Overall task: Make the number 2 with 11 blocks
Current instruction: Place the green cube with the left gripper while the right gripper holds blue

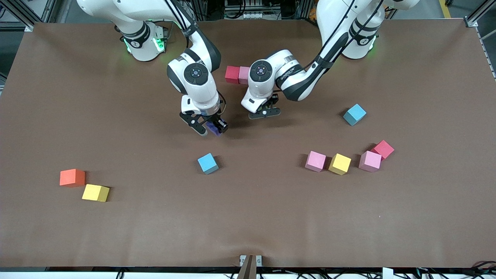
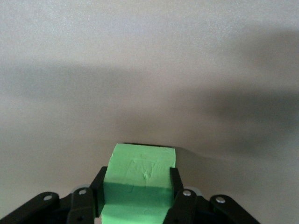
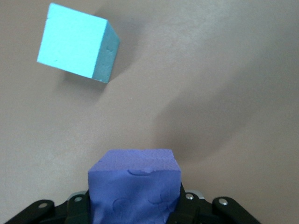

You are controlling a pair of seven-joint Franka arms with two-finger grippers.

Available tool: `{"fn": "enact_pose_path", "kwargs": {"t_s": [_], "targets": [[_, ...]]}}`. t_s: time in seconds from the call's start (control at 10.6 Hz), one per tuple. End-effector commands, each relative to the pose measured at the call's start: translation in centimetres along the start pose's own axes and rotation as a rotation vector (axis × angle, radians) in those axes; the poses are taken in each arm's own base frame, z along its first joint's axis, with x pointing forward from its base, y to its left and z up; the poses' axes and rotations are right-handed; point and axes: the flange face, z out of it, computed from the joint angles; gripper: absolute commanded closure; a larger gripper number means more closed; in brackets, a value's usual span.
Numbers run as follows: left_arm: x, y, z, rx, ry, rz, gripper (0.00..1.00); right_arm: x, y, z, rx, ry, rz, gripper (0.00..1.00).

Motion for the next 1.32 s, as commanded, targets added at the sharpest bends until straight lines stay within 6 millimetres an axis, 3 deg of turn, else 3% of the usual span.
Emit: {"fn": "enact_pose_path", "kwargs": {"t_s": [0.0,0.19,0.57,1.04,1.23], "targets": [[0.0,0.6,-0.1,0.015,0.016,0.026,0.63,1.1,0.3,-0.6,0.013,-0.008,0.144,1.00],[-0.2,0.7,0.0,0.021,0.028,0.045,0.63,3.2,0.7,-0.4,0.004,-0.008,0.250,1.00],[-1.3,1.3,0.5,0.026,0.023,0.062,0.62,5.4,0.8,-0.5,0.012,-0.064,0.449,1.00],[-1.9,1.7,1.2,0.030,0.017,0.062,0.57,4.4,0.7,-0.4,0.003,-0.107,0.559,1.00],[-1.8,1.8,1.1,0.025,0.018,0.061,0.42,2.8,0.7,-0.2,-0.005,-0.110,0.530,1.00]]}}
